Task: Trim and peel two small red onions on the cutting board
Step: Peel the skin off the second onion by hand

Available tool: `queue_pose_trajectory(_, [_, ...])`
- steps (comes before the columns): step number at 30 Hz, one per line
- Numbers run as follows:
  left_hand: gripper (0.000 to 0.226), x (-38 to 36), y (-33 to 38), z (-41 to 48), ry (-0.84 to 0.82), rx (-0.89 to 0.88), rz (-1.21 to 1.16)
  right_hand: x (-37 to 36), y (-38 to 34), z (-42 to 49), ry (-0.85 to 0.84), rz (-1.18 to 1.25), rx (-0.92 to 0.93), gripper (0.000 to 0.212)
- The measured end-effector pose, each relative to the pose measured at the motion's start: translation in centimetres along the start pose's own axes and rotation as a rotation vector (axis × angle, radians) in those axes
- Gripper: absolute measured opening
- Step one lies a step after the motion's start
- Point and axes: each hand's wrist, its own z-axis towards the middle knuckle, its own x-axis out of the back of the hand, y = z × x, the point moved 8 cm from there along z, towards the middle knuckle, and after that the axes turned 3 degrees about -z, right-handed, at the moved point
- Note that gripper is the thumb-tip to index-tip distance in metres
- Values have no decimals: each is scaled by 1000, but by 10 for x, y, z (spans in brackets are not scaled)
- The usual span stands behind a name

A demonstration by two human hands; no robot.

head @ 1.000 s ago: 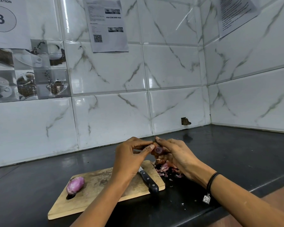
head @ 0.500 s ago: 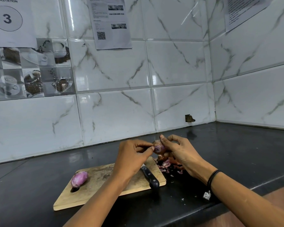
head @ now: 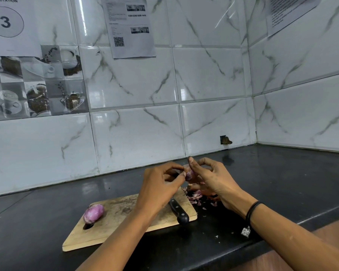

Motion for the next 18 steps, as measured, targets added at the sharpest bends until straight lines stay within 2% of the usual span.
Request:
queue_pose_trajectory(8, [6,4,-8,3,55,50,-57,-1,2,6,-26,136,32,42])
queue_pose_trajectory(10, [11,5,-14,4,72,90,-85,-3,3,9,-41,138,39,36])
queue_pose_trajectory(14, [36,3,-21,2,46,195,-216,-5,4,9,-64,57,63,29])
queue_pose_trajectory(18, [36,-2,-19,-3,-24,240,-334,-7,-1,4,-77,-35,76,34])
